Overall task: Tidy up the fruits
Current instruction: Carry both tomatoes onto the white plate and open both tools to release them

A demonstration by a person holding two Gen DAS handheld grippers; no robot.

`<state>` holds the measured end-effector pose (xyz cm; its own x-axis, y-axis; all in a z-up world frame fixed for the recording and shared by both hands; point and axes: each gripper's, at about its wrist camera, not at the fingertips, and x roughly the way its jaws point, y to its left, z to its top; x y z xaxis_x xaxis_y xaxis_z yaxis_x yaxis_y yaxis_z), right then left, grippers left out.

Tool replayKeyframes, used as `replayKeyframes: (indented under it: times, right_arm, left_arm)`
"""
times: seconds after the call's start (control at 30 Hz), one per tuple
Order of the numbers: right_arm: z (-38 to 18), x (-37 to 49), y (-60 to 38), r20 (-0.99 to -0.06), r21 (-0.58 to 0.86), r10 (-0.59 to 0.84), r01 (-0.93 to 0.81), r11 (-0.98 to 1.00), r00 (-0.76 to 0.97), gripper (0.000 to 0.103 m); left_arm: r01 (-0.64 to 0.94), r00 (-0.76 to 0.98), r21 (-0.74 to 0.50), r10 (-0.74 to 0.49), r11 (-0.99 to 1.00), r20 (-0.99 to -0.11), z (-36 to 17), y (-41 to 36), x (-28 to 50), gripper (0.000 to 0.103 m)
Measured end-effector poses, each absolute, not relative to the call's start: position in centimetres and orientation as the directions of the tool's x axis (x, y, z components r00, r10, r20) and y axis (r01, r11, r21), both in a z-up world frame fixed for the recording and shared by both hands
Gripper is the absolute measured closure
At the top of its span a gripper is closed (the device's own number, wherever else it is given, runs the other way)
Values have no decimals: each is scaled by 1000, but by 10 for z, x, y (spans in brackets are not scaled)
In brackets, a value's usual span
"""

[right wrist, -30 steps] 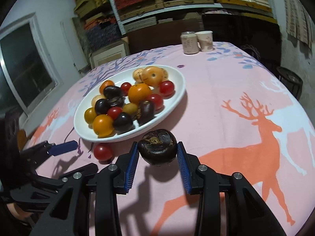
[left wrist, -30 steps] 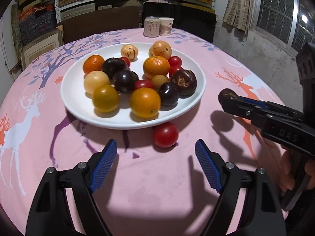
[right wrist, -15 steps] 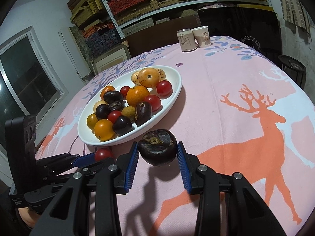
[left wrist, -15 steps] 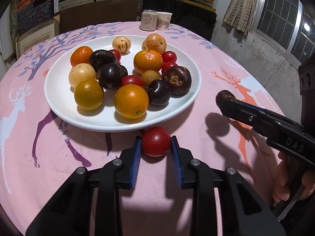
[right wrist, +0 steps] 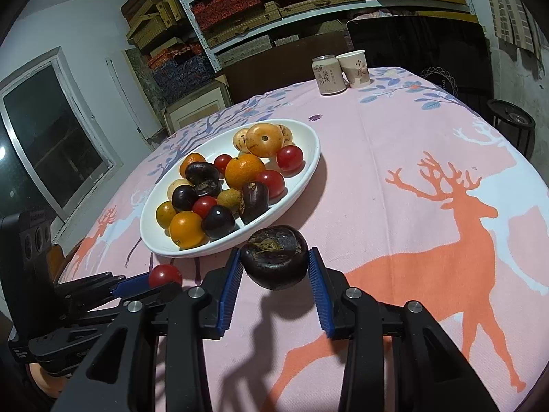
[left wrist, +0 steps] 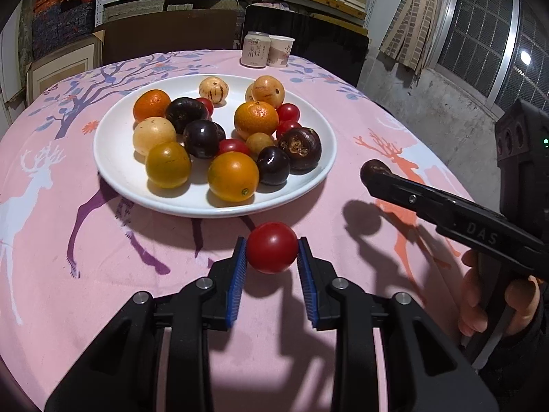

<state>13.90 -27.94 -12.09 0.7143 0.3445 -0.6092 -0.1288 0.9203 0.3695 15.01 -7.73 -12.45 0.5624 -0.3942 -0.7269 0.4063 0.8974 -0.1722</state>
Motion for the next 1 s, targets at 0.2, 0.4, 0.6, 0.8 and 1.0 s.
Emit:
replayKeyframes:
  times: [0.2,0.4,0.6,0.8,1.0]
  right_arm:
    - [-110,130,-272,-593,362,369,-172,916,716,64]
    - [-77,133,-257,-568,344,408,-244,907,715,64]
    - [-43,169,-239,-554,315,419,-285,906,720,64]
    - [-53,225,-229,-602,331,416,-261,907,681,64]
    - [-71,259,-215,-634,367,447,-264,892,631,61]
  left_arm:
    - [401,604,-166,-397,901,-691,-109,-58,142,74]
    - [392,660,-152,-393,907,-640,-73,-46,159,74]
    - [394,668,-139,-387,909,-635,-54,-54,201,74]
    - [370,646,-126,-352,921,-678,-73,-67,246,74]
    - [344,618,-135,-333,929,-712,-94,-67,274,73]
